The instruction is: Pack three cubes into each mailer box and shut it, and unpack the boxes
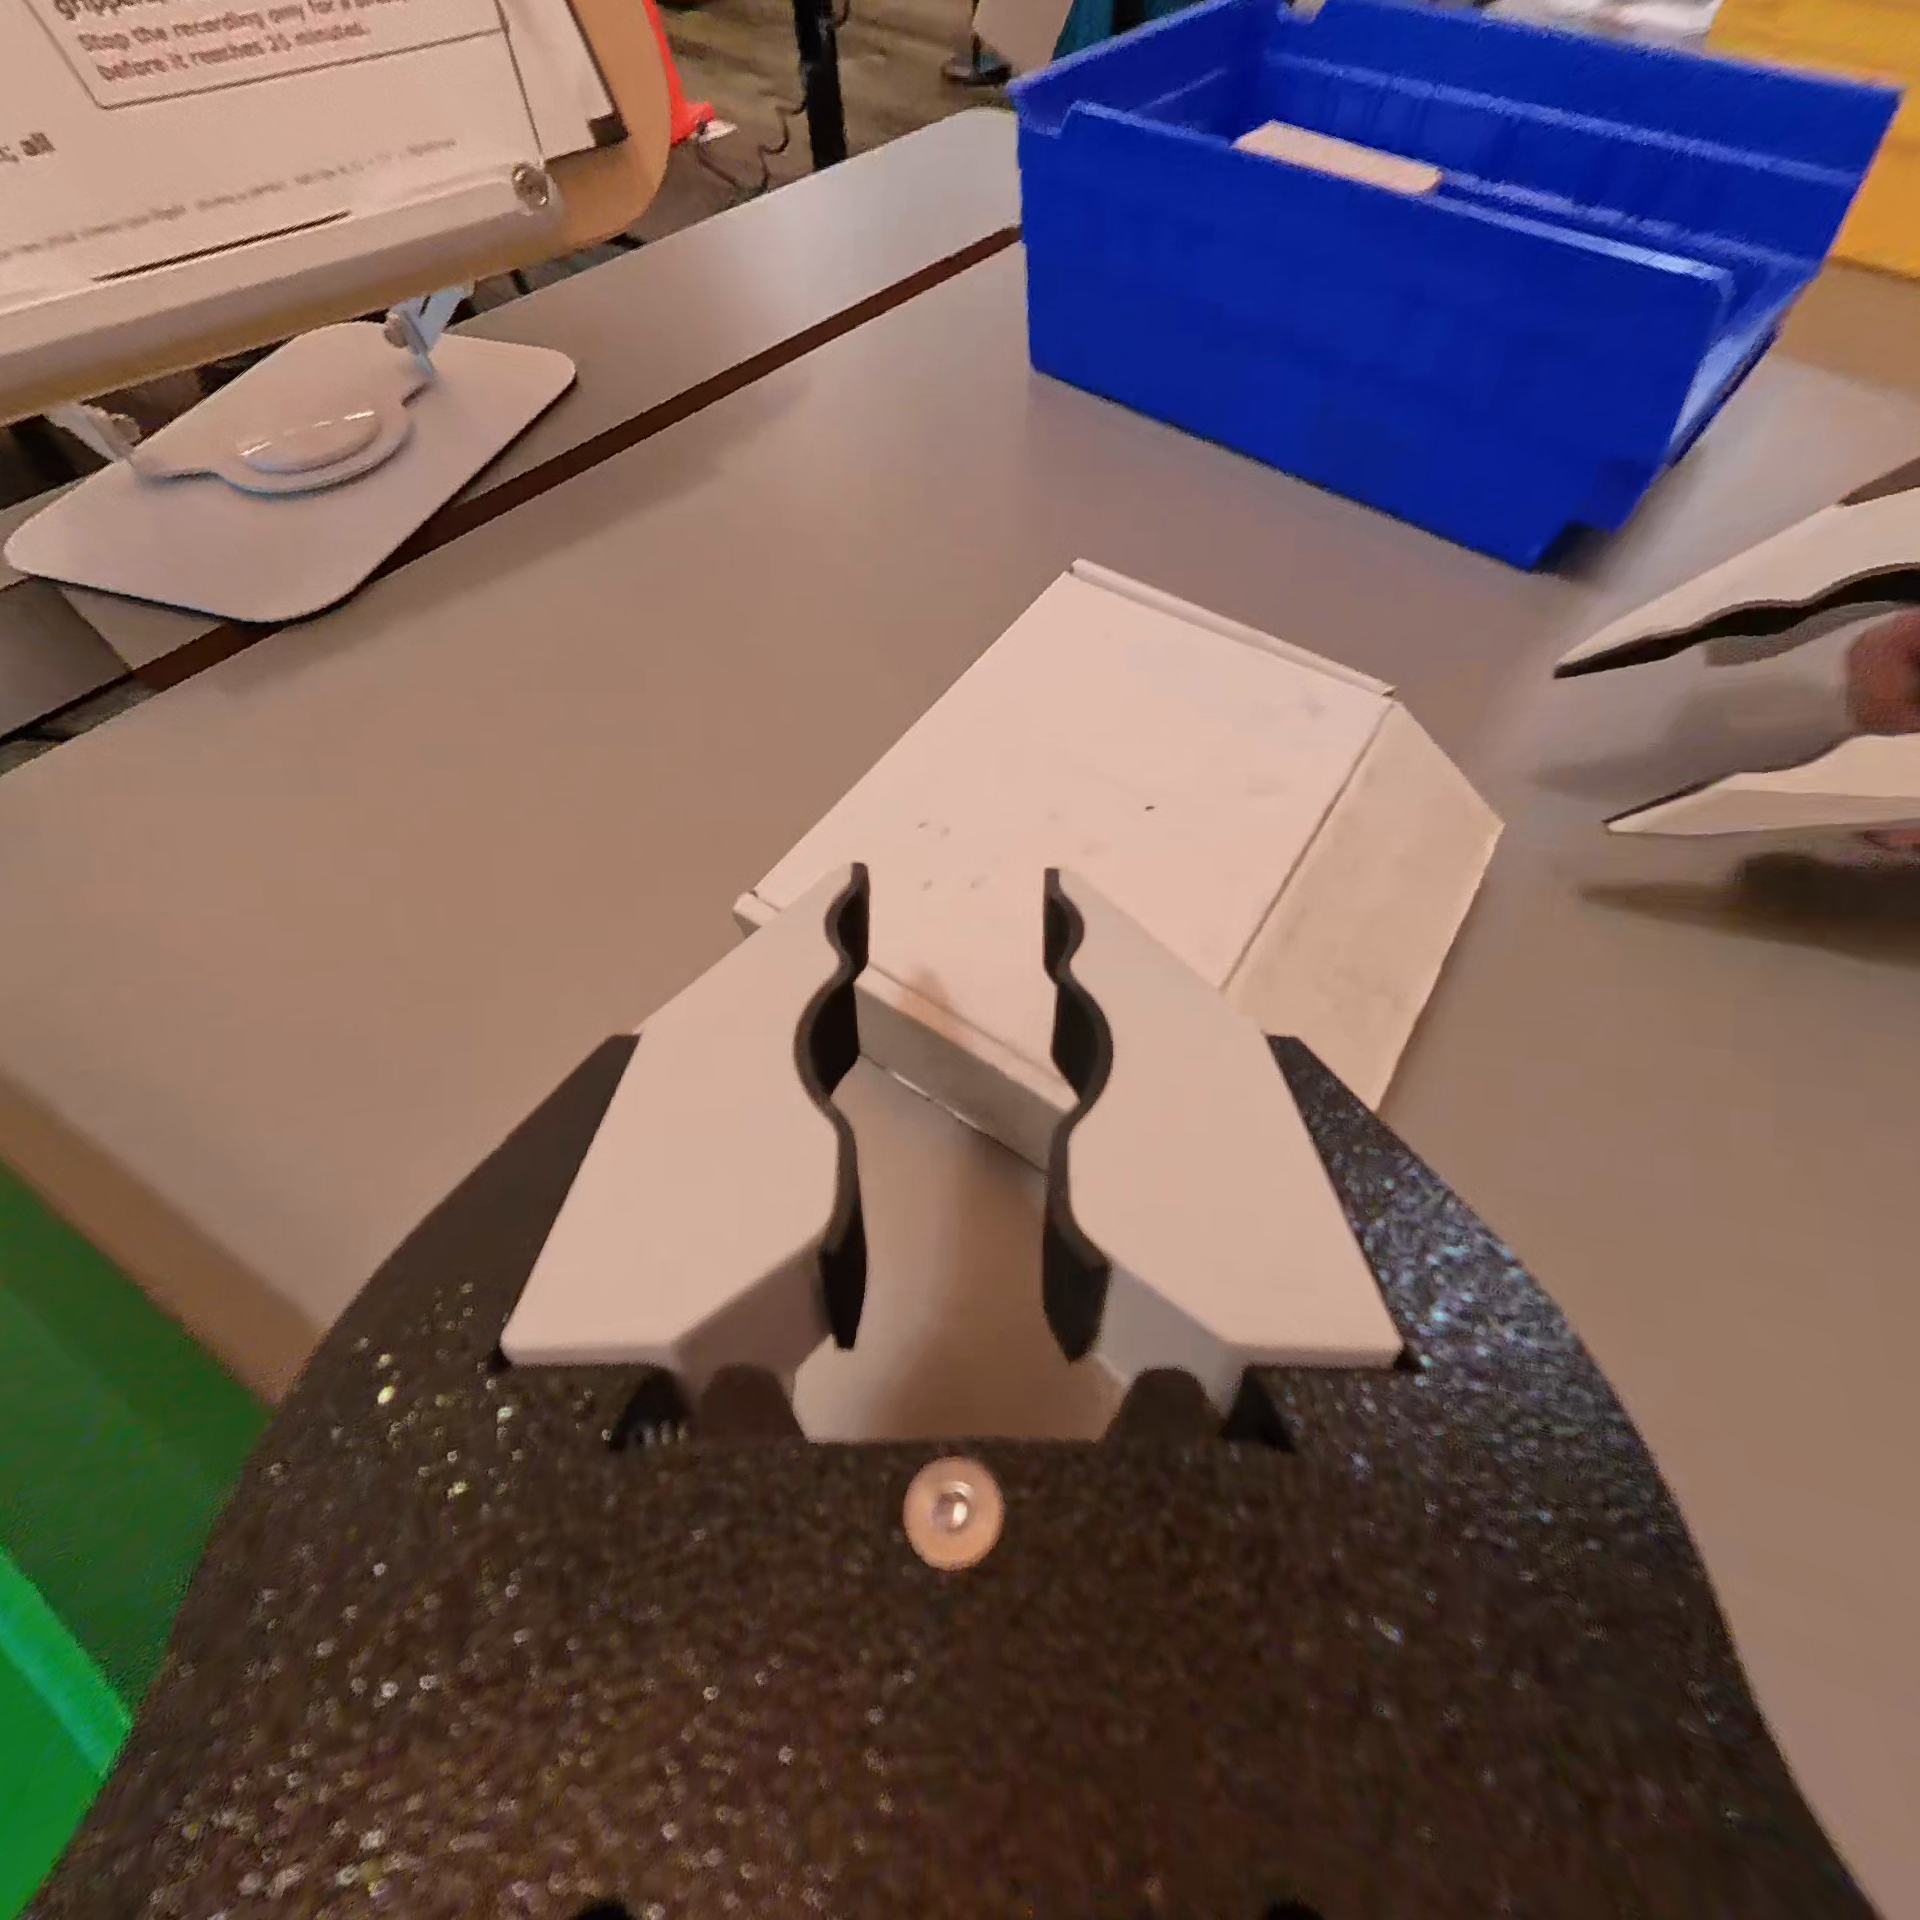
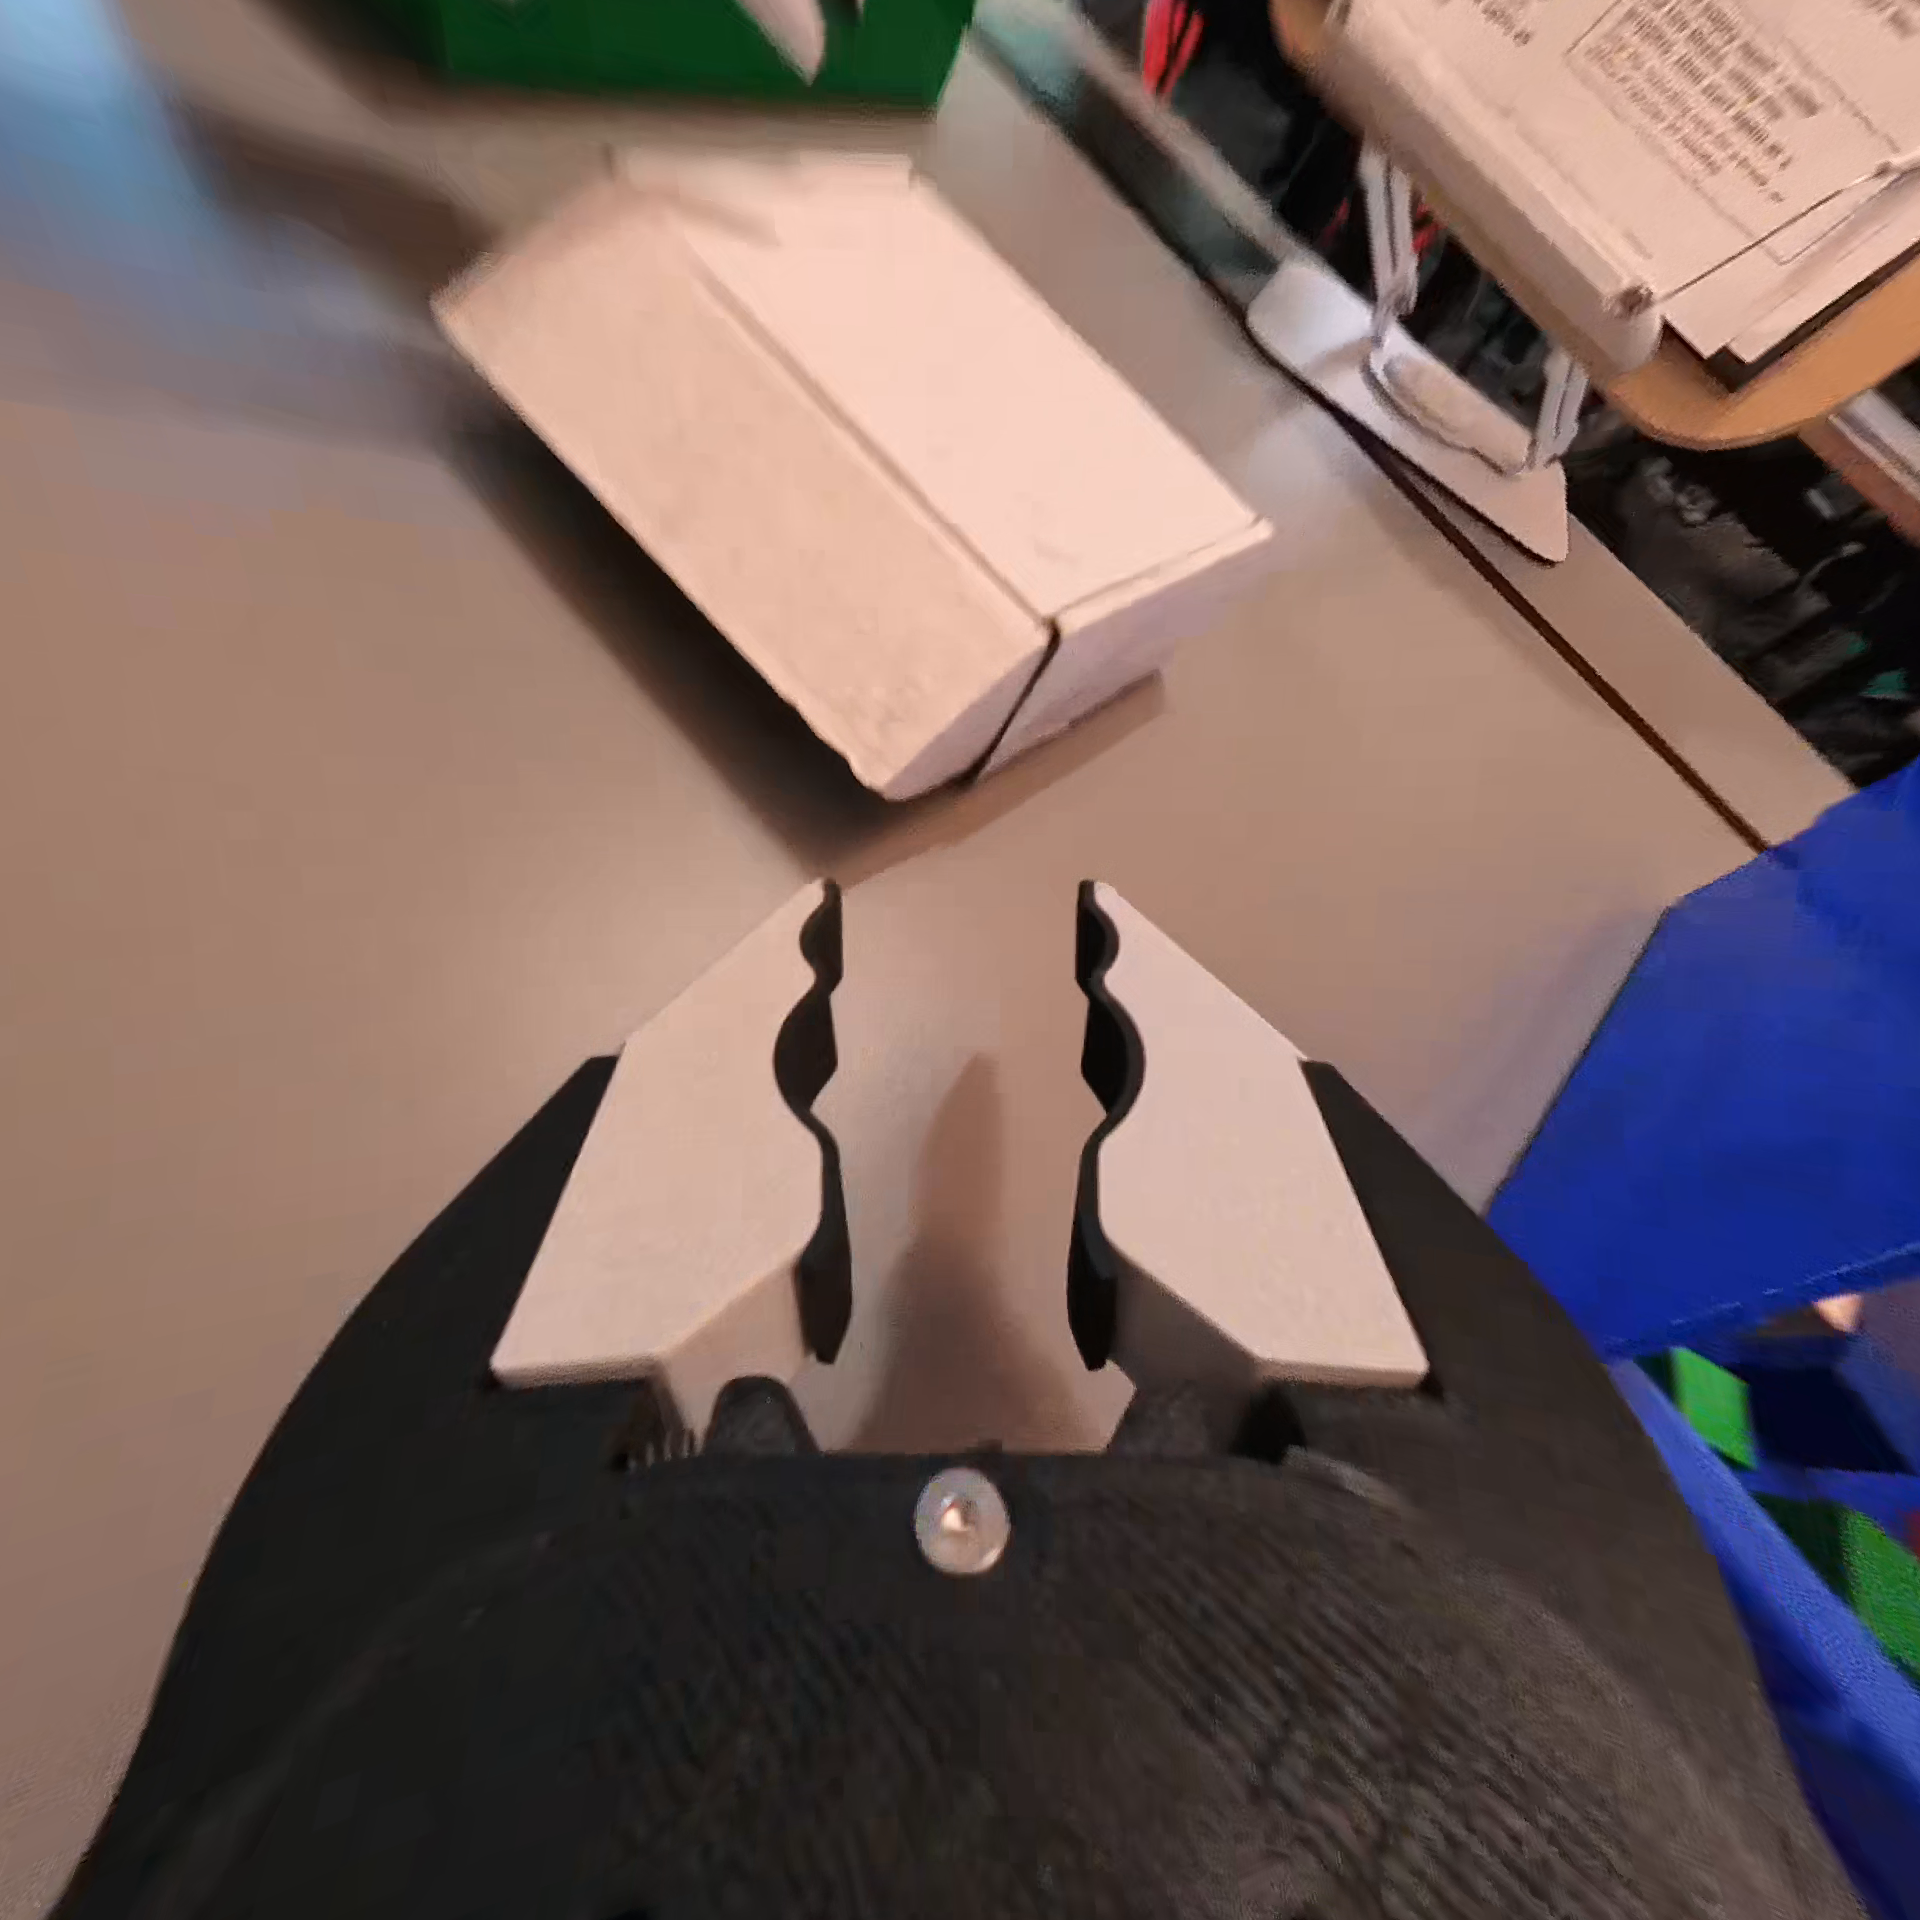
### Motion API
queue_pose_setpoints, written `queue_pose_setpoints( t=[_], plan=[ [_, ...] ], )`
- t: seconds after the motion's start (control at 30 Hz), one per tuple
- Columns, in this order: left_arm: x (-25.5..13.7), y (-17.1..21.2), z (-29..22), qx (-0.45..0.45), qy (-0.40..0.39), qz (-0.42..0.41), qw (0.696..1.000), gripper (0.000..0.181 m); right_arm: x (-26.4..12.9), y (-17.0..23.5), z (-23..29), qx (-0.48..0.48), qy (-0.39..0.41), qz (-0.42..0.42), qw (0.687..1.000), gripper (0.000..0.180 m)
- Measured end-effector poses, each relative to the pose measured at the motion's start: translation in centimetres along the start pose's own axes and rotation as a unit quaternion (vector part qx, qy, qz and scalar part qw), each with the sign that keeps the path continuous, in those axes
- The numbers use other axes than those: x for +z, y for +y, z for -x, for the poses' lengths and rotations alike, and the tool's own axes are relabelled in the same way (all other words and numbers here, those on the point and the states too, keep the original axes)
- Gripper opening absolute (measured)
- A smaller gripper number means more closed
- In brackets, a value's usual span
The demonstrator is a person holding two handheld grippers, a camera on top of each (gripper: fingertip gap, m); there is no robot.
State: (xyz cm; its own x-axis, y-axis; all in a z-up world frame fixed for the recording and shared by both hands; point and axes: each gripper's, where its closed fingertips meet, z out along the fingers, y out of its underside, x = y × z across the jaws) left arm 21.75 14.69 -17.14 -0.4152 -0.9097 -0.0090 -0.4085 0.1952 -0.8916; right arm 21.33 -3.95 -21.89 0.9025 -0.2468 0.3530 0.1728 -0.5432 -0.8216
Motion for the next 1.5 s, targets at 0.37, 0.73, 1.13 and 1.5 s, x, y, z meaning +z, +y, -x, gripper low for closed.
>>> queue_pose_setpoints(
  t=[0.37, 0.73, 1.13, 1.5],
  plan=[
    [-1.6, 4.1, -2.2, -0.002, 0.121, 0.026, 0.992, 0.085, 4.4, -2.7, -1.7, 0.177, -0.166, -0.009, 0.97, 0.086],
    [1.2, 5.7, -2.9, 0.088, 0.124, 0.061, 0.987, 0.079, 6.7, -2.1, -0.9, 0.051, -0.263, 0.029, 0.963, 0.079],
    [2.5, 5.8, -0.9, 0.171, 0.006, 0.046, 0.984, 0.054, 8.2, -1.6, -2.1, 0.008, -0.172, 0.009, 0.985, 0.048],
    [2.1, 7.1, -1.1, 0.179, 0.051, 0.075, 0.98, 0.041, 8.3, -0.2, -1.5, -0.044, -0.196, 0.037, 0.979, 0.04]
  ],
)
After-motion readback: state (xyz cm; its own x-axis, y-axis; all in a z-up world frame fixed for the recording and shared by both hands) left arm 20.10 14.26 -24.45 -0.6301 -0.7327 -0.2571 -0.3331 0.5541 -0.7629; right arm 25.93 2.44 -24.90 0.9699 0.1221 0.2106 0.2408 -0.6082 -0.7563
